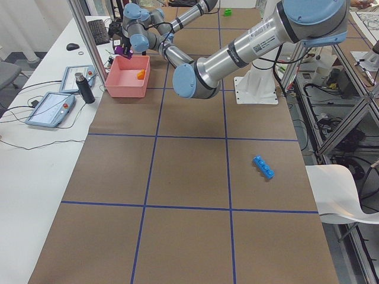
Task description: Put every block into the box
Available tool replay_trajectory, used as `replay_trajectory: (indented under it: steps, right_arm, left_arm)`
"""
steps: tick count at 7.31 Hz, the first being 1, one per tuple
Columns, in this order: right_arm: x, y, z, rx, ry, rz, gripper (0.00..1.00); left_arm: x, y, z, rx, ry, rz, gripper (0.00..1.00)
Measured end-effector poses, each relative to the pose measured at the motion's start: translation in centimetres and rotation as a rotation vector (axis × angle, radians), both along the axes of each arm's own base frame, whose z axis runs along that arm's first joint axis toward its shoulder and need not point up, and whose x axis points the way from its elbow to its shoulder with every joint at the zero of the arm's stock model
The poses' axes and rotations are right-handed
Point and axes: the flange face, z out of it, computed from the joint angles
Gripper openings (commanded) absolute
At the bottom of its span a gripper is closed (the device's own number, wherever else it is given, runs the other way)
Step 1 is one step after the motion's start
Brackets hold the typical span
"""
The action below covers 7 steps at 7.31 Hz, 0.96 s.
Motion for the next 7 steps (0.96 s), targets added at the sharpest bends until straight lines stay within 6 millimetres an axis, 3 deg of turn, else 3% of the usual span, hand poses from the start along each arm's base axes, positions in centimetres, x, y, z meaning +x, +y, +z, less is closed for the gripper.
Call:
replay_trajectory:
  steps: [1,2,3,4,7]
  right_arm:
    - [-0.3,0.1,0.3,-0.002,0.008,0.0,0.6]
    - [-0.5,0.1,0.6,-0.004,0.013,0.001,0.37]
    - [-0.5,0.0,0.6,-0.006,0.015,0.004,0.06]
    - [-0.6,0.0,0.4,-0.007,0.014,0.006,0.0]
    - [0.9,-1.0,-0.3,-0.008,0.003,0.027,0.0]
  left_arm:
    - [0.4,-0.3,0.2,0.003,-0.006,-0.012,0.0]
    - [0.6,-0.5,0.3,0.005,-0.009,-0.017,0.0]
    - [0.8,-0.5,0.4,0.005,-0.011,-0.017,0.0]
    - [1.0,-0.4,0.4,0.005,-0.012,-0.015,0.0]
    - [2.1,-0.3,1.1,0.006,-0.033,-0.039,0.0]
